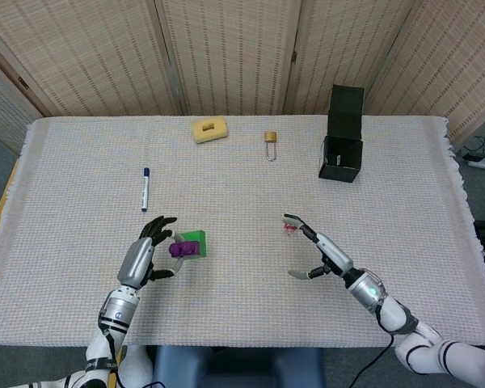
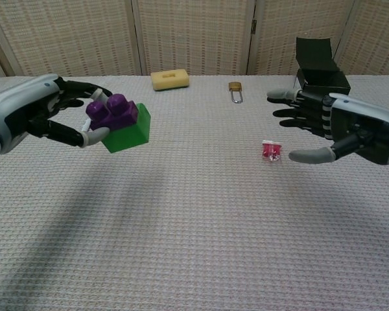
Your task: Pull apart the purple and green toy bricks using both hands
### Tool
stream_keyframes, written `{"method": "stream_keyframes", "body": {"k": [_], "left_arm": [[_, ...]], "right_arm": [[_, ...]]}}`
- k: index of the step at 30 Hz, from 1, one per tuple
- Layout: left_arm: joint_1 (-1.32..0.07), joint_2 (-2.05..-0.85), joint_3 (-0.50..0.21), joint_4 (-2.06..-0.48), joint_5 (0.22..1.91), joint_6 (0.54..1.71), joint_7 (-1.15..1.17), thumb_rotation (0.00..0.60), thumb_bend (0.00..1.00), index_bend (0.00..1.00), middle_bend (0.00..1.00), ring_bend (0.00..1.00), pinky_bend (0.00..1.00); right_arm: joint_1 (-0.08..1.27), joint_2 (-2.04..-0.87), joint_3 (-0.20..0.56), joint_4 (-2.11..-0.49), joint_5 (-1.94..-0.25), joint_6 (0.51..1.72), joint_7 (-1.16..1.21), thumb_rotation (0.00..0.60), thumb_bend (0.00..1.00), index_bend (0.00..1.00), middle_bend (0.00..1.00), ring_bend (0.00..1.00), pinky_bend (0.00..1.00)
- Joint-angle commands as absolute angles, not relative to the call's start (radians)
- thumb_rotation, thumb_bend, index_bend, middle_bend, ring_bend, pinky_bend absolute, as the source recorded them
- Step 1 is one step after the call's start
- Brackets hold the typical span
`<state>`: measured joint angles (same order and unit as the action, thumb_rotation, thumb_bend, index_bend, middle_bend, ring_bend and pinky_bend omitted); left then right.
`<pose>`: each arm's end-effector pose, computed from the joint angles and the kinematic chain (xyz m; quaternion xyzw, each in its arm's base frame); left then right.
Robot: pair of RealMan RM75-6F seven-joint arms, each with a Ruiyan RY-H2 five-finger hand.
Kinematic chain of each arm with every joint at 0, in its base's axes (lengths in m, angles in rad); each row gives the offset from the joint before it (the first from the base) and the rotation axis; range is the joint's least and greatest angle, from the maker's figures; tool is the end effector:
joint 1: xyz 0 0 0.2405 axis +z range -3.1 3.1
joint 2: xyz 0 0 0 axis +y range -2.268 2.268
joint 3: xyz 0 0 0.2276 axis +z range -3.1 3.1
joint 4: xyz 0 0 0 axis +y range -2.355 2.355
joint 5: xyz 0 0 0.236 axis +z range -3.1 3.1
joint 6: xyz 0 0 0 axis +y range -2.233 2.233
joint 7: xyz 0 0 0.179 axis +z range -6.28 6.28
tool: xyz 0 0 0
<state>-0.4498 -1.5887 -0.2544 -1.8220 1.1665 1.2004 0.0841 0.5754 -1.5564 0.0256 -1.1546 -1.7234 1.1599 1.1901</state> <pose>-0.0925 0.2955 -0.0225 -0.5265 -0.5754 -0.5295 0.3337 -0.1873 -0.3236 -0.0418 0.5334 -0.6438 0.5417 0.0873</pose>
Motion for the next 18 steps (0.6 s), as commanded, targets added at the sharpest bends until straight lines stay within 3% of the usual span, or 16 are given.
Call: {"method": "stream_keyframes", "body": {"k": [1,11,18], "left_arm": [[-0.466,-1.576,-0.271,-1.844,1.141,1.193,0.109,0.600,0.68,0.81,0.18,0.00,0.00],[-0.483,-1.540,-0.289,-1.891,1.089,1.199,0.147,0.600,0.68,0.81,0.19,0.00,0.00],[-0.487,-1.530,-0.285,-1.906,1.091,1.206,0.137,0.600,0.69,0.81,0.20,0.00,0.00]], "right_arm": [[0.610,-1.651,0.032,-1.064,-1.695,1.136,1.239,0.600,0.27,0.00,0.00,0.00,0.00],[0.693,-1.856,0.067,-0.879,-1.653,1.117,1.408,0.600,0.27,0.00,0.00,0.00,0.00],[0.737,-1.928,0.079,-0.853,-1.643,1.118,1.457,0.600,0.27,0.00,0.00,0.00,0.00]]}}
